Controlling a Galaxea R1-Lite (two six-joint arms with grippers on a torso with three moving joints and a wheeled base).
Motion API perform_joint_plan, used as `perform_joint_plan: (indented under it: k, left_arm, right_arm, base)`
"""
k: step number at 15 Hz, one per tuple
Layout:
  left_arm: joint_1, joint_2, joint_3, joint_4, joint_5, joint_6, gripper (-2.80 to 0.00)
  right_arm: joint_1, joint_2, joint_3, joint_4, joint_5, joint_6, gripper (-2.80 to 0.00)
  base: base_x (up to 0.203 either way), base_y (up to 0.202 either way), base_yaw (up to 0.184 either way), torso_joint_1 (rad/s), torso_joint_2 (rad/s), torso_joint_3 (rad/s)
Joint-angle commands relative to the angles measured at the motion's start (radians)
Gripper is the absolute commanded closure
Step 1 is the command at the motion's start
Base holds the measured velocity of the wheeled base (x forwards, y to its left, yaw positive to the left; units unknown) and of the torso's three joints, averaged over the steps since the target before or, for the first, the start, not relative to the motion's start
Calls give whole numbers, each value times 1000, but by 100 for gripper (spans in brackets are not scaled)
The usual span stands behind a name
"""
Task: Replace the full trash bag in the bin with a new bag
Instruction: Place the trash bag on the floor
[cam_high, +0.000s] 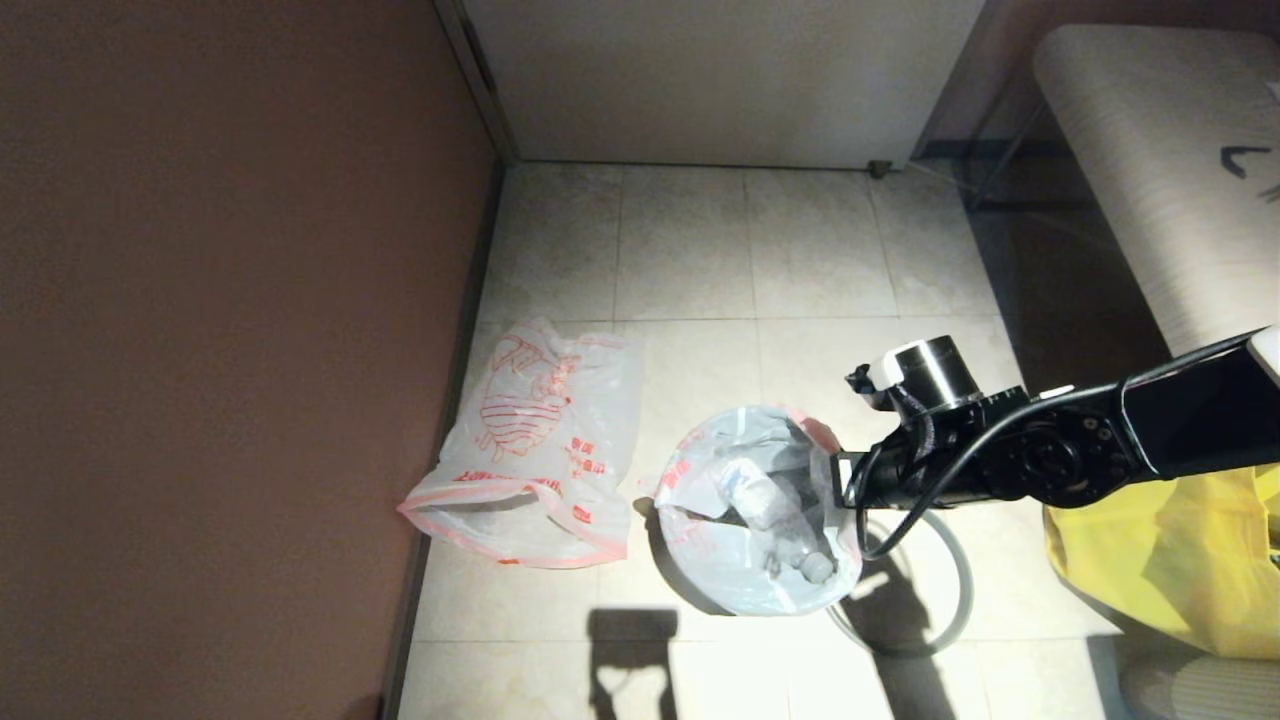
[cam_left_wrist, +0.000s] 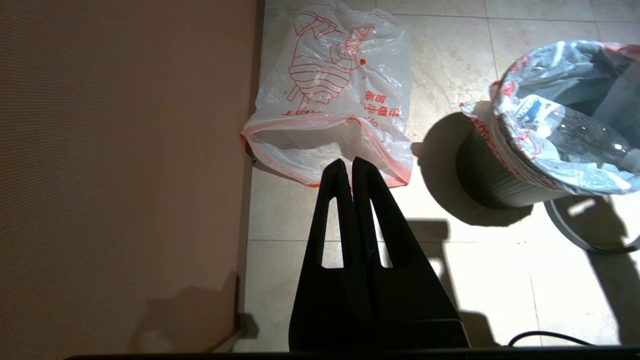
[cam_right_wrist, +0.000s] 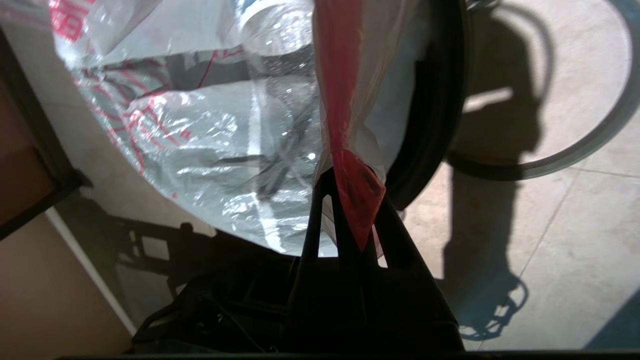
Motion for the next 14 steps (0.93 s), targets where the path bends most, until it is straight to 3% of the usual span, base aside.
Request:
perform_joint_plan:
  k: [1,5,14]
  left_arm:
    - [0,0,1,0,0,0,0]
    - [0,0,0,0,0,0,0]
    - [0,0,0,0,0,0,0]
  right_arm:
    - [4,53,-3,4,18,4,0]
    - [7,185,-78,1,22,4,0]
    - [101,381,-482,139,29,24,0]
  base:
    - [0,0,0,0,0,0]
    - [0,0,0,0,0,0]
    - [0,0,0,0,0,0]
